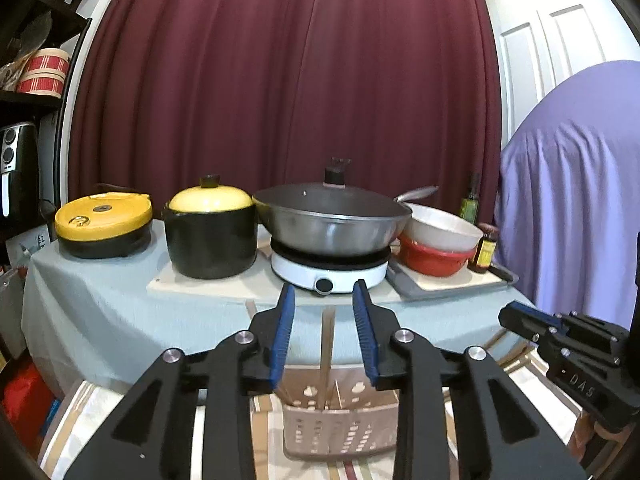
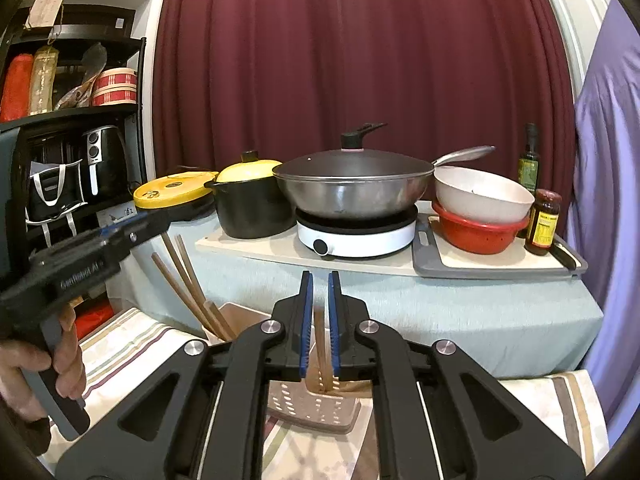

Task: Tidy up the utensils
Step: 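Open both tools to release the chopsticks into the holder, then move both open tools back to the remaining chopsticks on the table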

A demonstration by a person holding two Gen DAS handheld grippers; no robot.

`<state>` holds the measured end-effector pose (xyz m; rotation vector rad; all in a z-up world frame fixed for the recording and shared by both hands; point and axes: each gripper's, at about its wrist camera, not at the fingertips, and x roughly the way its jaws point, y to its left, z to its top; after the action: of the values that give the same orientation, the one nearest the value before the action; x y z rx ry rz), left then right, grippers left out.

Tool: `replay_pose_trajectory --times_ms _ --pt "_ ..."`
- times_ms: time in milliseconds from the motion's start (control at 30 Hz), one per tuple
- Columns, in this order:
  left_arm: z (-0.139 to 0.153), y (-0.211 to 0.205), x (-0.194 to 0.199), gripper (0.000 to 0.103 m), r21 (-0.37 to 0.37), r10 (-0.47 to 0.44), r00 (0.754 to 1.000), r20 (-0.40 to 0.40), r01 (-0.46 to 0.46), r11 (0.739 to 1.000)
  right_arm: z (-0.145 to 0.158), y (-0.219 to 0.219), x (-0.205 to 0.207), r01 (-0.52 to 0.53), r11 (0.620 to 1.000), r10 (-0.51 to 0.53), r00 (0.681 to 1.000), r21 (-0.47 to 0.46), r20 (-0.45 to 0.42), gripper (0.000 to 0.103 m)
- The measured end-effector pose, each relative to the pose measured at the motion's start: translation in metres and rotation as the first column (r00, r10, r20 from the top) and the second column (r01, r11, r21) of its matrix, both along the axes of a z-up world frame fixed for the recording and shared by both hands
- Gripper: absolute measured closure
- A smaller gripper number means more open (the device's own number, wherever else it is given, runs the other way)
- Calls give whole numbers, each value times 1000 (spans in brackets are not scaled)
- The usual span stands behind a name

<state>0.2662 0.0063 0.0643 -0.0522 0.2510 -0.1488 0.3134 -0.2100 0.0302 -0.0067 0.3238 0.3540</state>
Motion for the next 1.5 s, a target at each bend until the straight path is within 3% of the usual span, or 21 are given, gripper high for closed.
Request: replay_pose_trajectory --times_ms 67,267,600,933,1500 --pt "-3 -1 -4 68 7 1 1000 -4 -1 1000 -1 -1 -6 10 1000 -10 1000 3 6 79" --pt "-13 -3 -22 58 15 5 1000 -21 -5 1000 -4 -1 -33 28 1000 -28 999 7 20 68" --pt "-39 -1 -67 57 20 25 997 -70 -23 1000 -30 8 -96 49 998 -48 999 -44 18 67" --pt "-75 8 -110 57 29 73 990 -120 -70 997 -81 12 -152 47 996 -52 997 -74 -57 67" --pt "-135 11 -169 57 45 83 969 -233 -75 996 -138 10 -208 46 993 -62 988 -112 -140 67"
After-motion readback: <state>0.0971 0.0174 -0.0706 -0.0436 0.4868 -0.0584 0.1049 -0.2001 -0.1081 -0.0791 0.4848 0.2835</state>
